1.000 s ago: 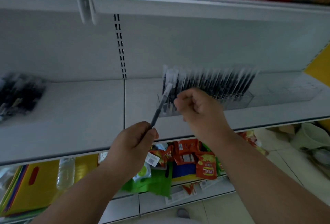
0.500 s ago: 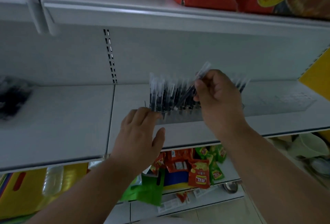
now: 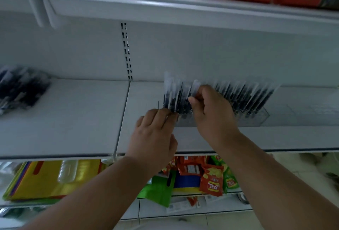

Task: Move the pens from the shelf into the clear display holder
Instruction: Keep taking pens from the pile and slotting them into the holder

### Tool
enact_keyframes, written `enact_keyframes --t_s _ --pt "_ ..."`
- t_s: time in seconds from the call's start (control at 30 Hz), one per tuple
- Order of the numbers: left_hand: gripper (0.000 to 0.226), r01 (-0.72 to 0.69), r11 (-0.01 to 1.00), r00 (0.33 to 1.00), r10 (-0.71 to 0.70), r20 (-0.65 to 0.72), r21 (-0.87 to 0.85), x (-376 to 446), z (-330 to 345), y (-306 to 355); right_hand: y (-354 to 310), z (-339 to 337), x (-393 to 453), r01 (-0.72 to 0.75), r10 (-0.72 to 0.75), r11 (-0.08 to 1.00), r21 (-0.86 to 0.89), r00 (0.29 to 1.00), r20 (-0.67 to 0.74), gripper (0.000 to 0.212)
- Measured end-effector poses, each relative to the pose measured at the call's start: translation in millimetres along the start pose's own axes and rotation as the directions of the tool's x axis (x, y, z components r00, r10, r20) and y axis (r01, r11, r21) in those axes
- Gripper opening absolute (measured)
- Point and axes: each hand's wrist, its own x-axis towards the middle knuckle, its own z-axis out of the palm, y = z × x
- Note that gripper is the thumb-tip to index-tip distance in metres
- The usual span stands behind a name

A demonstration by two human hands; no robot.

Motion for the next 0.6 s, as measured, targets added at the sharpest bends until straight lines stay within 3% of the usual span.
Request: enact_keyframes --t_s 0.2,0.47,0.6 --pt "0.055 -0.008 1.000 1.000 0.008 0.003 -0.005 2 -2 -1 -7 8 -2 -0.042 0.044 0.995 -0.087 0.999 0.025 0.022" --pt "0.057 -0.062 0.998 0.997 0.062 0.035 0.003 3 -7 -9 -9 14 -21 -0.164 0.164 0.986 -0.018 0.986 0.021 0.020" --pt "0.056 -0.077 0.996 0.997 0.078 0.009 -0.048 -2 -9 -12 -23 14 -46 -0.059 0.057 0.998 -0.026 0.996 -0.067 0.024"
